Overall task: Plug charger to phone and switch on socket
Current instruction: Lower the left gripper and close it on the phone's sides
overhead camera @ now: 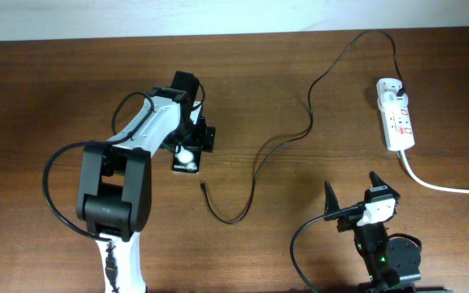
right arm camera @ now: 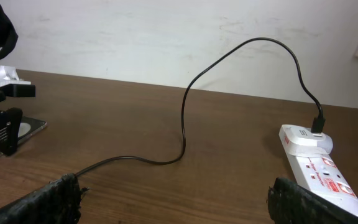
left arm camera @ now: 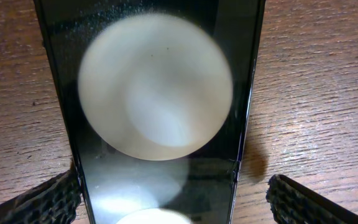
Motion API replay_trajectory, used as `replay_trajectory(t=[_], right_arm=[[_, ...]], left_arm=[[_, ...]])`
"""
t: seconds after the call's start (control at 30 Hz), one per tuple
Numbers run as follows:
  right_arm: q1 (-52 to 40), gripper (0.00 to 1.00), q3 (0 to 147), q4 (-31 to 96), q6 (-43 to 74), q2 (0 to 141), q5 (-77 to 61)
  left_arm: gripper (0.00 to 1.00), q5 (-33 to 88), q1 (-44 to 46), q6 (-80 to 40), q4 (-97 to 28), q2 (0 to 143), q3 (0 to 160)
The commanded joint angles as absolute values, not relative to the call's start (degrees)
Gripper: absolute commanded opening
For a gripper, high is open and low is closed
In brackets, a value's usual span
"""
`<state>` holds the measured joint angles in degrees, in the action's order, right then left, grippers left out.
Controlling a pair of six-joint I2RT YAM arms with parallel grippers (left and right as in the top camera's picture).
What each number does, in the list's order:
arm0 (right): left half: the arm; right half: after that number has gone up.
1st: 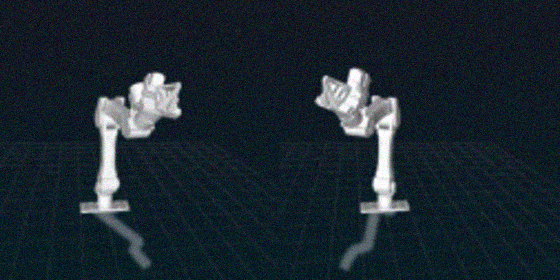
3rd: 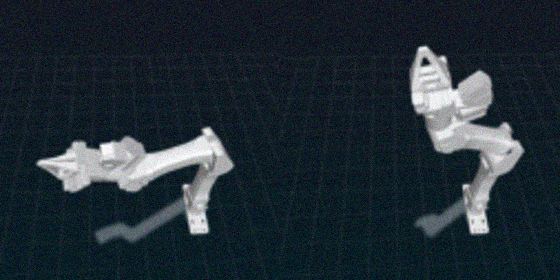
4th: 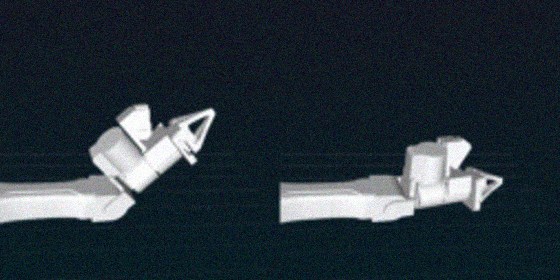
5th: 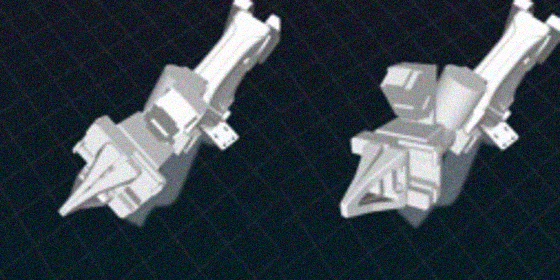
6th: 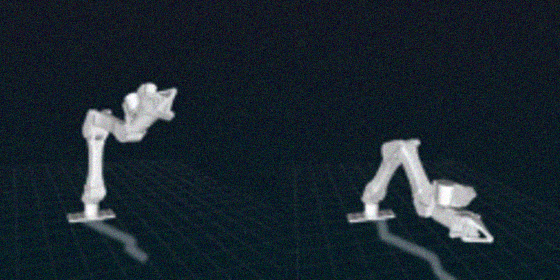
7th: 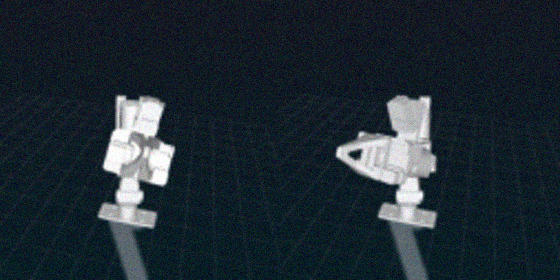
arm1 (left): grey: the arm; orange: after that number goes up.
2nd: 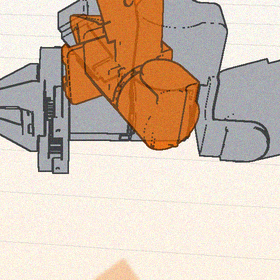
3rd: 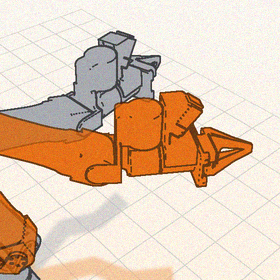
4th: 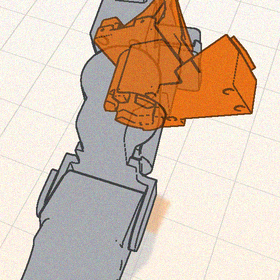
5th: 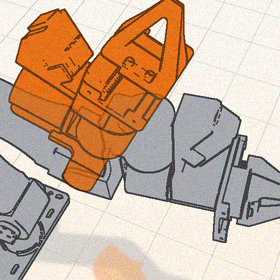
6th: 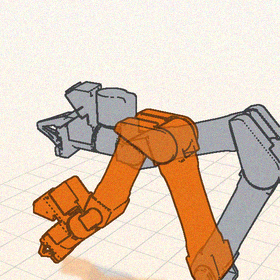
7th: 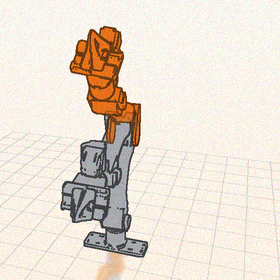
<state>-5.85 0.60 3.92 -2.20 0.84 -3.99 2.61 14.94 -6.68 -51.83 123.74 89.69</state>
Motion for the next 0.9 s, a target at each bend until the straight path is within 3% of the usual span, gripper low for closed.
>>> replay_trajectory(t=[0.0, 0.87], right_arm=[[-6.3, 0.99, 0.3, 4.3, -2.6, 0.4, -3.9], [-6.3, 0.99, 0.3, 4.3, -2.6, 0.4, -3.9]], left_arm=[[0.99, 9.1, 15.2, -6.8, -51.9, 126.7, 87.3], [0.99, 9.7, 15.3, -6.8, -51.2, 126.7, 87.3]])
